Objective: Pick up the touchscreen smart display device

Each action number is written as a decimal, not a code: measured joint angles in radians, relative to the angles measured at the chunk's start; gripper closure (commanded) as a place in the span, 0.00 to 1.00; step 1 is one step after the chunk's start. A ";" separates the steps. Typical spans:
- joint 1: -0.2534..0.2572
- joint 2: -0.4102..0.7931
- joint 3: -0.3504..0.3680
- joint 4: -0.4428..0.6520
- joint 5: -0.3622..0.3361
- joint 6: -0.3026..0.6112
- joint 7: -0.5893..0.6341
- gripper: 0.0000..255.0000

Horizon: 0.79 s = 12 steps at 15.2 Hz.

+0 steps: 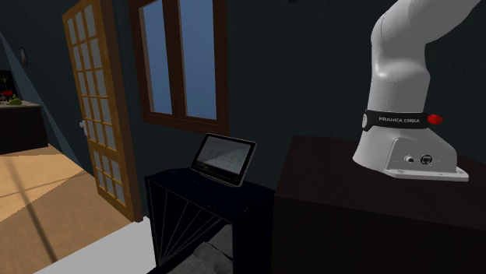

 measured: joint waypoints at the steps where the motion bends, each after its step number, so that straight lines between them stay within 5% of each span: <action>1: 0.000 0.000 0.000 0.000 0.000 0.000 0.000 0.00; 12: -0.033 0.005 -0.176 -0.331 0.084 0.418 -0.086 0.00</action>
